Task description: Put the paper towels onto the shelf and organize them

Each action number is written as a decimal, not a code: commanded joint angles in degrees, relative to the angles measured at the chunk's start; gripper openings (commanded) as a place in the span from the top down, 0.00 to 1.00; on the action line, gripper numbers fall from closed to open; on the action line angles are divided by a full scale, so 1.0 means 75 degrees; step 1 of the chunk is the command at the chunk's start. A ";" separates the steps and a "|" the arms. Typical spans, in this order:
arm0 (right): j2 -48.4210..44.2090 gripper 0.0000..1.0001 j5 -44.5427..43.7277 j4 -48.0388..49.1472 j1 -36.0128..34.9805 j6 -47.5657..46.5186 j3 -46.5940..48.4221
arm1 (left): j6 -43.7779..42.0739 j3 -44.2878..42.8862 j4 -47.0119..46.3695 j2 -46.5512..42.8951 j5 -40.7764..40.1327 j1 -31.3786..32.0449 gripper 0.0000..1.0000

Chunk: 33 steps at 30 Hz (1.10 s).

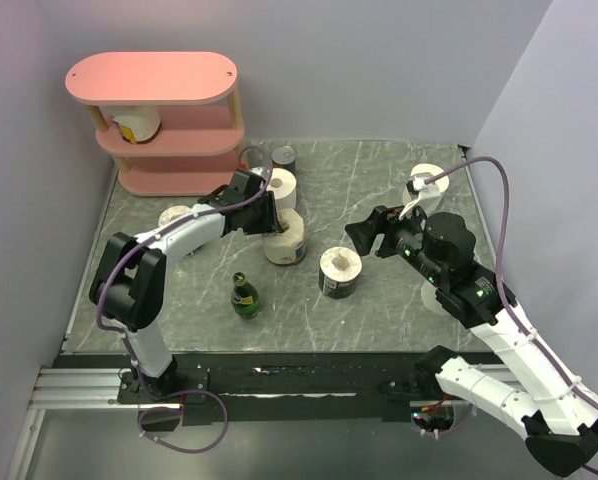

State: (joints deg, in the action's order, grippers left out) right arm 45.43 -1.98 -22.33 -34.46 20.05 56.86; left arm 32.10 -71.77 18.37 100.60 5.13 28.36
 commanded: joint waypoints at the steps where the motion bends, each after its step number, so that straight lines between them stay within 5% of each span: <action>1: -0.0163 0.21 -0.0135 0.0188 0.0036 -0.0096 0.0000 | -0.0131 -0.0858 0.0842 -0.0369 -0.0612 -0.0020 0.54; 9: -0.0221 0.21 -0.0146 -0.0093 0.0036 -0.0166 0.0176 | 0.0009 -0.1903 0.1956 -0.1248 -0.1117 -0.0779 0.61; 15: -0.0444 0.21 -0.0170 -0.0152 0.0024 -0.0166 0.0247 | 0.0267 -0.2114 0.2003 -0.2033 -0.0626 -0.2689 0.65; 21: -0.0467 0.21 -0.0018 -0.0129 0.0024 -0.0096 0.0329 | 0.0314 -0.3482 0.2144 -0.1531 -0.0390 -0.4119 0.63; 33: -0.0503 0.21 -0.0135 -0.0281 0.0036 -0.0143 0.0586 | 0.1462 -0.4728 0.1863 -0.0429 -0.0273 -0.4414 0.62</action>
State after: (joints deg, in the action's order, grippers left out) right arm 42.44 -2.15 -25.26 -34.46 19.62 58.41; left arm 38.44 -103.63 35.40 96.79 1.43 -4.54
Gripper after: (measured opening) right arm 0.787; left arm 0.449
